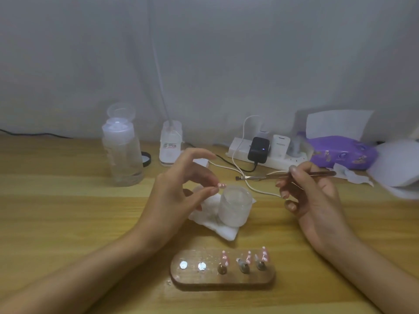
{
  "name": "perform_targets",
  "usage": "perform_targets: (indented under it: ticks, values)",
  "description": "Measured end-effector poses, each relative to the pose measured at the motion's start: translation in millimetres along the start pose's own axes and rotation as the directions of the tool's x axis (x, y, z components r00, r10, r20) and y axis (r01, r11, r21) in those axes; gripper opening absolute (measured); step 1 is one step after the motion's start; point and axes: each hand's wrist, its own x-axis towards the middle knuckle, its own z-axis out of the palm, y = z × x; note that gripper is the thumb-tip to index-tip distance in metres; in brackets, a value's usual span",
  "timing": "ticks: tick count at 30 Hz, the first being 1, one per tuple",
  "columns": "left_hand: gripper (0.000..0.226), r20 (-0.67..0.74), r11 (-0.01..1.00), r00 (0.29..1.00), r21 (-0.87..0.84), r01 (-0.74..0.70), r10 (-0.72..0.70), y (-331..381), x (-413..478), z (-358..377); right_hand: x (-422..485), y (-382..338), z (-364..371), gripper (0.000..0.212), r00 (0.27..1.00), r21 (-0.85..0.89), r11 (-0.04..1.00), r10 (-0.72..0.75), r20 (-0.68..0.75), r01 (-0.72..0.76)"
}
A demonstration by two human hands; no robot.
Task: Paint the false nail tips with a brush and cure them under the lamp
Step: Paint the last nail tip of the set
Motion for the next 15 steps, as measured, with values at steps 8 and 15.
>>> perform_targets:
  ticks: [8,15]
  values:
    - [0.036,0.006,0.999,1.0,-0.029,0.02,-0.02,-7,-3,2,-7,5,4,0.014,0.998,-0.069,0.997,0.033,0.053,-0.029]
    - [0.021,0.029,0.998,1.0,-0.058,0.004,-0.002,-12,-4,1,-6,7,3,0.021,0.999,-0.088,0.996,0.02,0.036,-0.017]
